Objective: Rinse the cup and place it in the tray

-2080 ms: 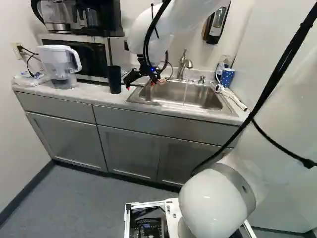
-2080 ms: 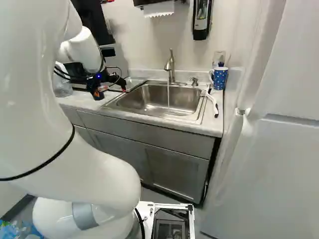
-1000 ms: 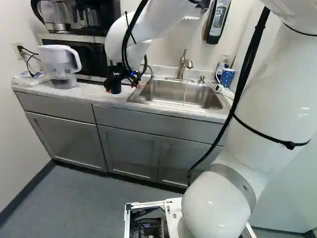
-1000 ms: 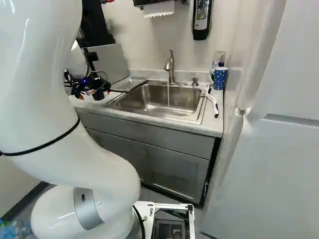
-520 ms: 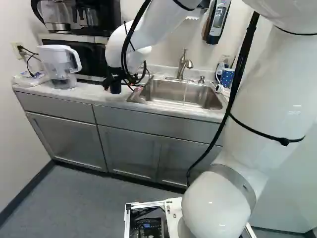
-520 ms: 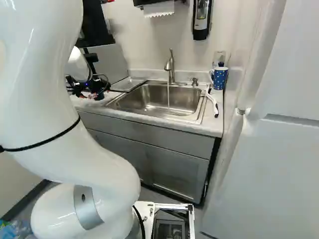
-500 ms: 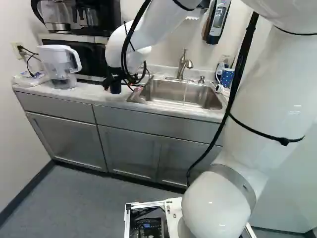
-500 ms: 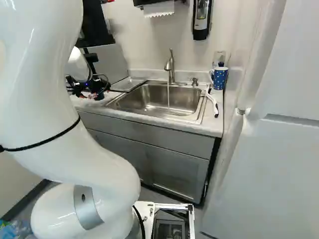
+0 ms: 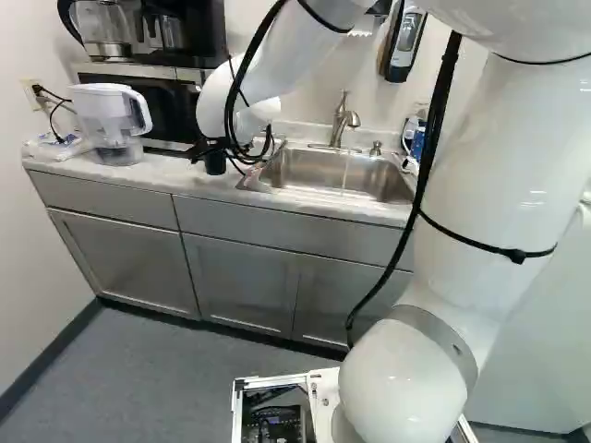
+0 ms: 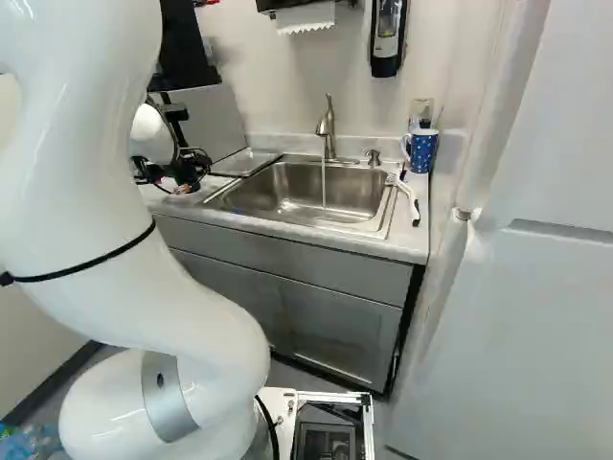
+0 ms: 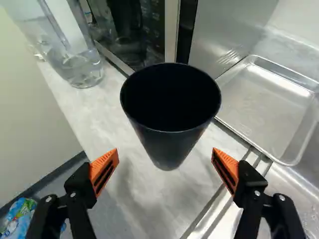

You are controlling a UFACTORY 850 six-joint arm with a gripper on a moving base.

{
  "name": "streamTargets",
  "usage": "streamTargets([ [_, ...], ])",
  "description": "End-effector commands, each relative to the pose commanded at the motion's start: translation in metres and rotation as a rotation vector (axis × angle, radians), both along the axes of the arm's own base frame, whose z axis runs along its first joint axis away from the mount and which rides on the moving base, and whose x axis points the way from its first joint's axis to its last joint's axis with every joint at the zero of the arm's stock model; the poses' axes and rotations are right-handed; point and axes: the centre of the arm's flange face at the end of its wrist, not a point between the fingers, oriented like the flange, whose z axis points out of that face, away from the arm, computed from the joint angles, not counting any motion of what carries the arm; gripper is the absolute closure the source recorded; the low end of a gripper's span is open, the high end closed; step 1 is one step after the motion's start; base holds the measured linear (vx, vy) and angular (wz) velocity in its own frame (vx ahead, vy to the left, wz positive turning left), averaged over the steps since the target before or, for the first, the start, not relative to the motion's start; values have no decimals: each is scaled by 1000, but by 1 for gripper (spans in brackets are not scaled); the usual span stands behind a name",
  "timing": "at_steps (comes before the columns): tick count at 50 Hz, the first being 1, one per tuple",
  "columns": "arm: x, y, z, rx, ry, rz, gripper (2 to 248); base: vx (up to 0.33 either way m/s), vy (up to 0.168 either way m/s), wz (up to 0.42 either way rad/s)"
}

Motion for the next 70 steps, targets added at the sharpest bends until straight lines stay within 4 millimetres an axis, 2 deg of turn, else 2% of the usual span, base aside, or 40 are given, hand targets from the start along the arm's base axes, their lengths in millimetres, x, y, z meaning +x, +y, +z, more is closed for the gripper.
streamTargets([
  [70, 6, 1, -37, 178, -303, -4, 3, 0, 0, 0],
])
